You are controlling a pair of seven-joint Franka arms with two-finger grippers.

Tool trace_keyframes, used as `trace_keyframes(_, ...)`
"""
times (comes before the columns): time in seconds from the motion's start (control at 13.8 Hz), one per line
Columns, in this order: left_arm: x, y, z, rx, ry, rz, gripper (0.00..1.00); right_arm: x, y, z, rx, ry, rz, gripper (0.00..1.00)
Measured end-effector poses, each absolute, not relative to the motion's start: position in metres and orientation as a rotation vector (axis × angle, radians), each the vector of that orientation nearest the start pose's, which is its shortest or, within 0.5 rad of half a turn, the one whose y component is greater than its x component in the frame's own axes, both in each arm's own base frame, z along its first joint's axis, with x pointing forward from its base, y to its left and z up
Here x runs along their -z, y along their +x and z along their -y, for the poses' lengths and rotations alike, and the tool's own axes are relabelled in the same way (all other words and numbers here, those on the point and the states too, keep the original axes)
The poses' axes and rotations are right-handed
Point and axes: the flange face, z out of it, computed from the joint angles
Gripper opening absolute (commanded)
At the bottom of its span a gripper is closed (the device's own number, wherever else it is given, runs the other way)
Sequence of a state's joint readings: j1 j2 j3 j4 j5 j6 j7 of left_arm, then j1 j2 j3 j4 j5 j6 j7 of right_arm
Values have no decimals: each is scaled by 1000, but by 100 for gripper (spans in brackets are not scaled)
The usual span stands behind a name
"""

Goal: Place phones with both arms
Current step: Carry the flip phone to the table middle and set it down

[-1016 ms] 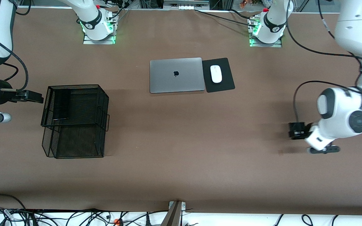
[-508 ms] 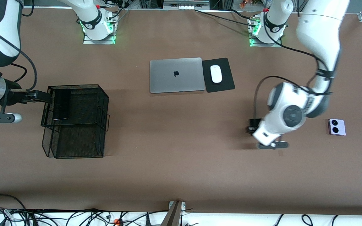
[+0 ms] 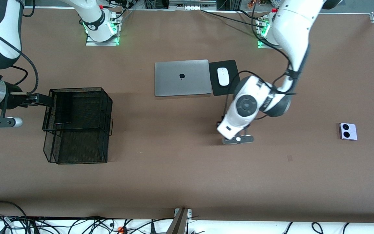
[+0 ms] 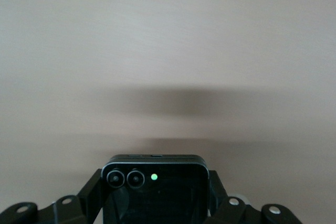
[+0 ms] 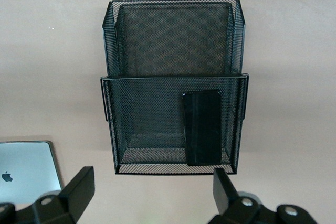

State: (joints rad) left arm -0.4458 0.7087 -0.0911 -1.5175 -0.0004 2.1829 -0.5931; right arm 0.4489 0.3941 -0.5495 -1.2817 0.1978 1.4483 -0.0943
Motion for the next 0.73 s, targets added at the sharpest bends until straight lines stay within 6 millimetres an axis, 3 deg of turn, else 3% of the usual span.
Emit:
trace_keyframes(0.22,-231,600,409,-42,-3251,96,0,-539,642,-22,-271,-3119,25,100)
trace_keyframes(0.44,-221,596,439,47,-3295,85,0,-539,642,-21,-271,-3120,23,100)
trace_keyframes(0.73,-201,590,484,103,-3319,263,0,-539,642,-20,-272,-3120,19,100)
